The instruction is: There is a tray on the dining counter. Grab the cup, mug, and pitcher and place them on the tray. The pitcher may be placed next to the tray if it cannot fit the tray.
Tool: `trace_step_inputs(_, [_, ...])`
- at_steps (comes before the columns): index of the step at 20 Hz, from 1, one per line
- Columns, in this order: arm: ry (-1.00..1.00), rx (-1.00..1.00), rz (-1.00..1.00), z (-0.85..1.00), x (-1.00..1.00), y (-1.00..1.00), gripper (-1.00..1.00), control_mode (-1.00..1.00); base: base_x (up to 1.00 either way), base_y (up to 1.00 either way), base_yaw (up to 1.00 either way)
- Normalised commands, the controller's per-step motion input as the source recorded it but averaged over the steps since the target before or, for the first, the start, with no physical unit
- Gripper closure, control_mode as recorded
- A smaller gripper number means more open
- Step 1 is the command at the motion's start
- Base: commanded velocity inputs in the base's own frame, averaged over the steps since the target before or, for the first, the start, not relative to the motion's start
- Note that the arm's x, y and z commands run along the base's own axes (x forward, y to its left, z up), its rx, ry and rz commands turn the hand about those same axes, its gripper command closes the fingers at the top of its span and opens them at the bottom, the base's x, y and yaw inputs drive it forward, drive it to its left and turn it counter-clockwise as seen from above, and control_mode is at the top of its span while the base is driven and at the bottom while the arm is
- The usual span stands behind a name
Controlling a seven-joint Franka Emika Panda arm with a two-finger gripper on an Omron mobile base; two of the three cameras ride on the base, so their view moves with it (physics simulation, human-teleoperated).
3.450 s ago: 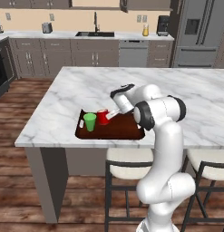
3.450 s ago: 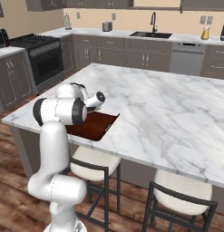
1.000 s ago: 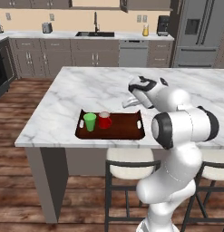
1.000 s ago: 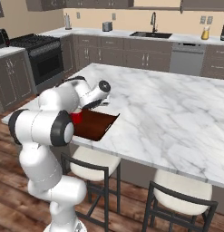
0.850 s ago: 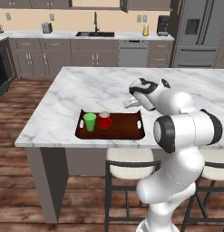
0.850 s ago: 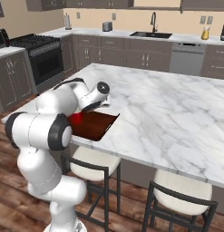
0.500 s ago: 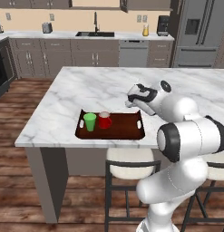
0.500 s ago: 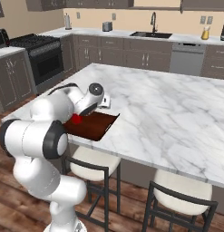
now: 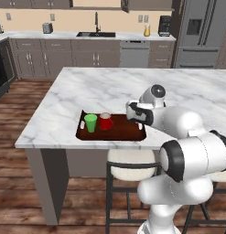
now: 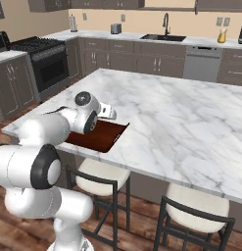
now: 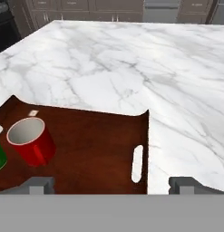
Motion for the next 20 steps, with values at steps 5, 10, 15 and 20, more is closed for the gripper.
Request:
trace_step_inputs(5, [0.08, 0.00, -0.21, 0.53, -0.41, -0.03, -1.00, -1.00, 0.00, 0.00, 0.00])
trace_step_inputs(10, [0.14, 0.00, -0.16, 0.67, -0.32, -0.07, -1.00, -1.00, 0.00, 0.00, 0.00])
trace_step_inputs(15, [0.07, 0.00, 0.00, 0.58, -0.38, -0.27, -1.00, -1.00, 0.00, 0.00, 0.00])
trace_step_inputs(20, [0.00, 0.00, 0.02, 0.27, -0.55, -0.37, -1.00, -1.00, 0.00, 0.00, 0.00])
